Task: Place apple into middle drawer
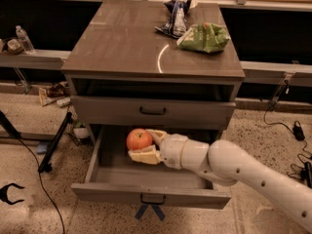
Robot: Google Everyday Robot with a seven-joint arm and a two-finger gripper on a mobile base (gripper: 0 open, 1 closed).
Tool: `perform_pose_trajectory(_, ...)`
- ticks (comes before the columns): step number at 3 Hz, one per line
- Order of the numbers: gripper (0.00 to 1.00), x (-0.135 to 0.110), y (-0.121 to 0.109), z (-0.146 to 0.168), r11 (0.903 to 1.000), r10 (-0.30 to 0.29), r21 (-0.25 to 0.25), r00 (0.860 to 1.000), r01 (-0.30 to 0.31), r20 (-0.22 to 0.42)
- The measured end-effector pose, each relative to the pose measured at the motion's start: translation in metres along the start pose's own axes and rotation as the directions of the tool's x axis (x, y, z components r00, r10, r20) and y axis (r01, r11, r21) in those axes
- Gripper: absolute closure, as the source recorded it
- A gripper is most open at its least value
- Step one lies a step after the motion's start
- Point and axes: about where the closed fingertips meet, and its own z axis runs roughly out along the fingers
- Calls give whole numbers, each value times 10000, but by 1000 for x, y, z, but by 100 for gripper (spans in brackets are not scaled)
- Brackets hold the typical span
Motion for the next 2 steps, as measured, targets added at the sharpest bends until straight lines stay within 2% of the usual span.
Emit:
perform_pose_trajectory(1,100,72,-8,35,9998,-204,56,9998,204,8)
perform_pose_trajectory(2,100,148,-28,78,9962,-868,4,9961,868,-174)
